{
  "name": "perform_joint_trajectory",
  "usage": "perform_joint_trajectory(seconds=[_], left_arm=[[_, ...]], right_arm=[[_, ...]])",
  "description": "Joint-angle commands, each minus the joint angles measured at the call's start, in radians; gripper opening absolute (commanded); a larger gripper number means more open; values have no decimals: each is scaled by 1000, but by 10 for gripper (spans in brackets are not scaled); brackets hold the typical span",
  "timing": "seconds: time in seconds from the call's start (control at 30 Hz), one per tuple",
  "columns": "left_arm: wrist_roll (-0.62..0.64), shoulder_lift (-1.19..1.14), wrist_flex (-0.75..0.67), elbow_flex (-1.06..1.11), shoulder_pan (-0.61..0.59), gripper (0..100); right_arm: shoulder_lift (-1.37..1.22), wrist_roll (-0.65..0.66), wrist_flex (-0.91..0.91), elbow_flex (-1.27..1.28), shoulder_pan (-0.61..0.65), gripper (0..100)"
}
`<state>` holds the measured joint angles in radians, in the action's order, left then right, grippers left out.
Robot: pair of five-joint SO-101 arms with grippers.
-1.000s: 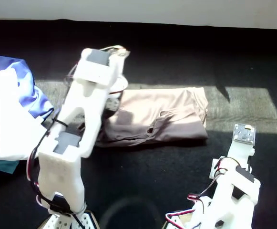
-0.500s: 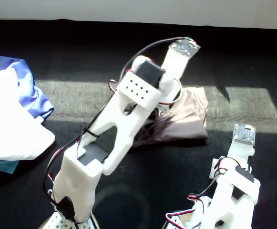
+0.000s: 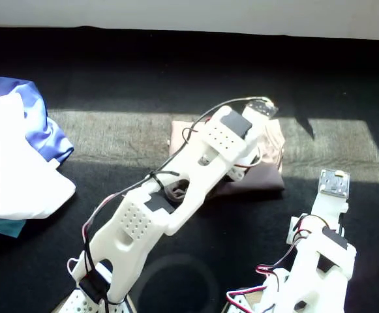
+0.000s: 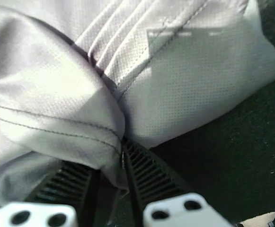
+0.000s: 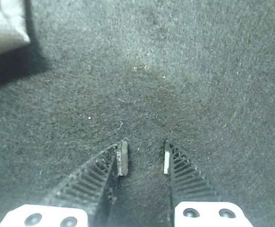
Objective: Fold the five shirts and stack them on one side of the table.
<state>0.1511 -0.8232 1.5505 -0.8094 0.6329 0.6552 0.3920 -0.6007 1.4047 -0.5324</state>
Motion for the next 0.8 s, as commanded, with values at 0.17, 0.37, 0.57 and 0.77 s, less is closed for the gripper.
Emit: perform_joint_trajectory(seconds=[0.17, 0.37, 0.57, 0.77], left_arm=[[-2, 8, 87, -386, -1, 9], [52, 4, 51, -458, -1, 9], [91, 4, -78, -409, 12, 13], [84, 4, -187, -311, 65, 14]], right_arm=[[1, 11, 16, 21, -8, 138], [1, 11, 16, 21, -8, 138], [1, 11, 16, 21, -8, 138], [1, 11, 16, 21, -8, 138]])
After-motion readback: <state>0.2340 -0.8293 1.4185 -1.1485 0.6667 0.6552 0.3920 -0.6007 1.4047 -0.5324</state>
